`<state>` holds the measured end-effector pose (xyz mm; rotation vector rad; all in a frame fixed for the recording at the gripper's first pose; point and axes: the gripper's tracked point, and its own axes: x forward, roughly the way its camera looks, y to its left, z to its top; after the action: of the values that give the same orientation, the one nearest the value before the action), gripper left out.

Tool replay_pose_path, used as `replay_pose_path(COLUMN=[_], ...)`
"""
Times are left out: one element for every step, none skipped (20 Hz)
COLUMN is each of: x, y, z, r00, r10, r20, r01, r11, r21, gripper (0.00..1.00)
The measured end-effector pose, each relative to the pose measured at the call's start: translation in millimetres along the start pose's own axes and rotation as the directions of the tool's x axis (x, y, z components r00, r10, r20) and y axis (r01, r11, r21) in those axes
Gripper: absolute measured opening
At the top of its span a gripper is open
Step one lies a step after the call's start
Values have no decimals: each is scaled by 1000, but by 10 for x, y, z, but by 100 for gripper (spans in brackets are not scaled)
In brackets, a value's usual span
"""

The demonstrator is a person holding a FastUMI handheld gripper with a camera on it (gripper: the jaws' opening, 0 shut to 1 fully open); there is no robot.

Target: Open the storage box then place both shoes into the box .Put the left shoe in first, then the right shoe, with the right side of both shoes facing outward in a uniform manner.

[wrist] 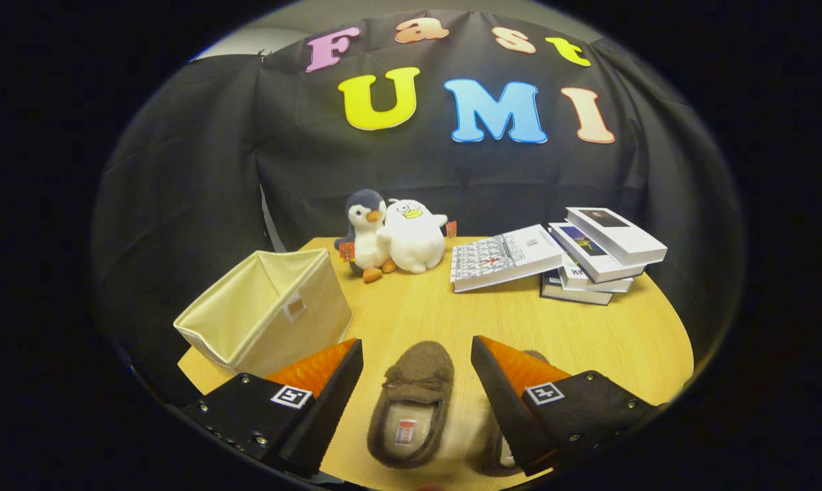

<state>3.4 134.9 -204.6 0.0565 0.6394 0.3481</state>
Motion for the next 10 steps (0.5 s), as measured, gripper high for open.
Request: replay_pose_path(x=[30, 59, 97, 124, 152, 146, 163, 171, 183, 205], y=[-38, -69, -120, -146, -171, -196, -218, -233, -233, -224], z=[-101, -194, -306, -405, -483, -539, -605, -676, -735, -798], r00=[1000, 999, 998, 996, 994, 991, 989, 986, 983, 979], r10=[-2, -4, -7, -9, -10, -8, -11, -11, -8, -5], r20=[-24, -45, -66, -89, -109, -131, -149, -165, -183, -202], r01=[2, 4, 6, 8, 7, 4, 6, 4, 0, -4], r11=[1000, 1000, 1000, 1000, 1000, 1000, 999, 999, 999, 999], r21=[-3, -7, -13, -20, -25, -30, -37, -42, -45, -42], gripper=[98, 98, 98, 98, 98, 98, 98, 98, 98, 98])
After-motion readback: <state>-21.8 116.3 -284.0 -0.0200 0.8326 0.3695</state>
